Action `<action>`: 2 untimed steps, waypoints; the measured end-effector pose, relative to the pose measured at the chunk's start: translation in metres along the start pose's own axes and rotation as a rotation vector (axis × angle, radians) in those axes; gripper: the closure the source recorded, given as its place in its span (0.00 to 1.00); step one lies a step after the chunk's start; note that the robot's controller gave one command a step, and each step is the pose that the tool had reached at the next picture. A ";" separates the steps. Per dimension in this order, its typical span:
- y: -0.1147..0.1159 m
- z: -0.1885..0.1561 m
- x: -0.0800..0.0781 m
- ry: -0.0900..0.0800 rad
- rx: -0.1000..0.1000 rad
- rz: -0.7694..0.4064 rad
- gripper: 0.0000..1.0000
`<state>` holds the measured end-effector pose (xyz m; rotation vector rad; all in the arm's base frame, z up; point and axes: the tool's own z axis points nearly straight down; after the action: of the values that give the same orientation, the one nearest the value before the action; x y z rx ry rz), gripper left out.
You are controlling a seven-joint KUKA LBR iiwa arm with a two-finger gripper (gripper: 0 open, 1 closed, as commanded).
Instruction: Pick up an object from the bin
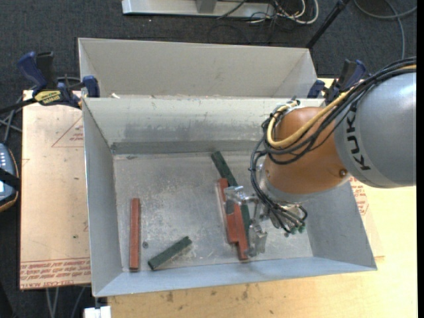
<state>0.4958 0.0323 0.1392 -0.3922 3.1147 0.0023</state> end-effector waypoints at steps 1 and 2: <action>-0.013 0.020 0.021 0.009 0.001 -0.048 0.00; -0.027 0.058 -0.012 -0.002 0.001 -0.190 0.00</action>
Offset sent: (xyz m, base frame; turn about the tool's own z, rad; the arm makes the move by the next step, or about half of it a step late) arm 0.0239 -0.0276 -0.0692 -0.2030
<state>0.5140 0.0089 0.0807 -0.6861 3.0609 0.0007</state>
